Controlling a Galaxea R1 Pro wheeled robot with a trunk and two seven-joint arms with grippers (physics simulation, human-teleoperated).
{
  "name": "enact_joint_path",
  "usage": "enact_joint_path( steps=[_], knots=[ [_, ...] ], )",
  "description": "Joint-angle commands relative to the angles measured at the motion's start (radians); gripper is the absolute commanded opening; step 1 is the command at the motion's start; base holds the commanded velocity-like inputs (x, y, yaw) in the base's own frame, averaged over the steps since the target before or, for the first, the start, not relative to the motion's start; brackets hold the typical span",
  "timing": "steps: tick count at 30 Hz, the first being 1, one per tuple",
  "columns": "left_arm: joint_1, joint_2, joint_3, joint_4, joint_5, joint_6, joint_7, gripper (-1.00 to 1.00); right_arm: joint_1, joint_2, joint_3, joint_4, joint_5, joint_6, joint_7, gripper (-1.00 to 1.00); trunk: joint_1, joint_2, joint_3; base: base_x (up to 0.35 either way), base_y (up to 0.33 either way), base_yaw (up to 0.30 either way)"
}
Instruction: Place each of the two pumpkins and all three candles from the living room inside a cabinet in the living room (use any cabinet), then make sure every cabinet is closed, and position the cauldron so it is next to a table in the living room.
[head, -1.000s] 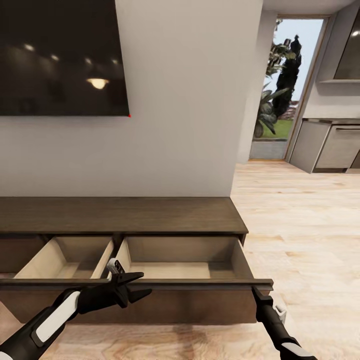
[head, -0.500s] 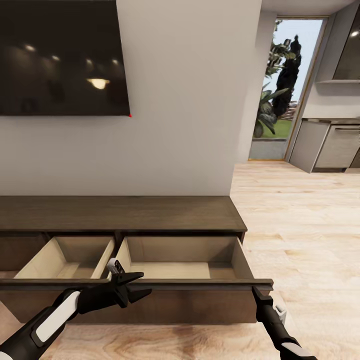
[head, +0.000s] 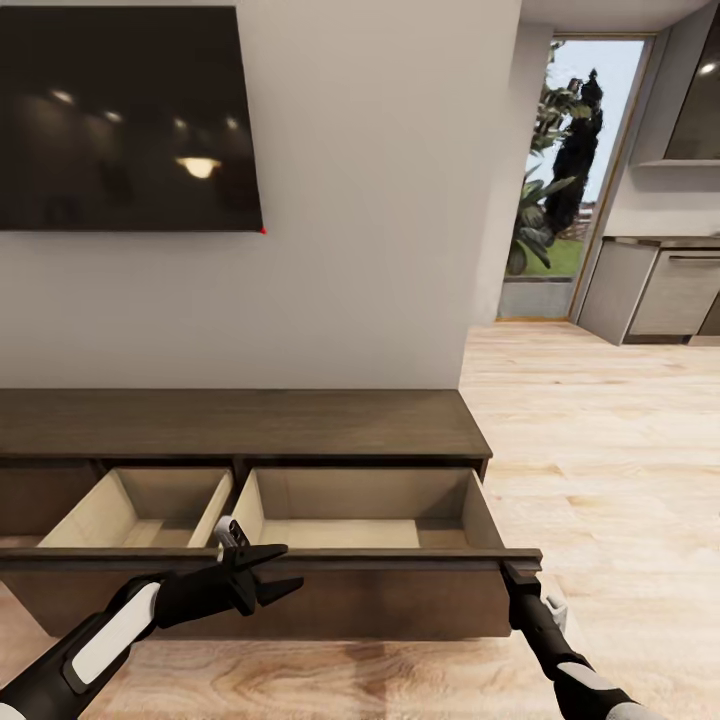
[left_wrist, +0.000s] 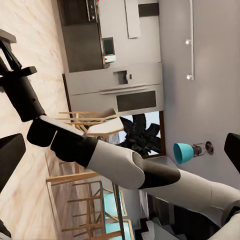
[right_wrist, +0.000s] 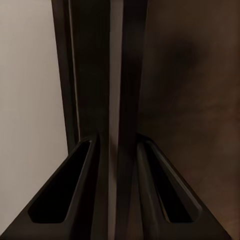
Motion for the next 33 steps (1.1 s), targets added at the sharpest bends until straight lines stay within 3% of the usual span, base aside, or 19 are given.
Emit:
enact_joint_path(
  steps=[1, 33],
  knots=[
    [-0.001, 0.001, -0.003, 0.0, 0.004, 0.004, -0.002, 1.0, 0.042, 0.0, 0.008, -0.001, -0.016, 0.016, 0.09, -1.0, -0.001, -0.001, -0.001, -0.034, 0.0, 0.0],
    [-0.001, 0.001, -0.003, 0.0, 0.004, 0.004, -0.003, 1.0, 0.042, 0.0, 0.008, 0.0, -0.015, 0.016, 0.088, -1.0, -0.001, -0.001, -0.001, -0.002, 0.0, 0.0]
  ],
)
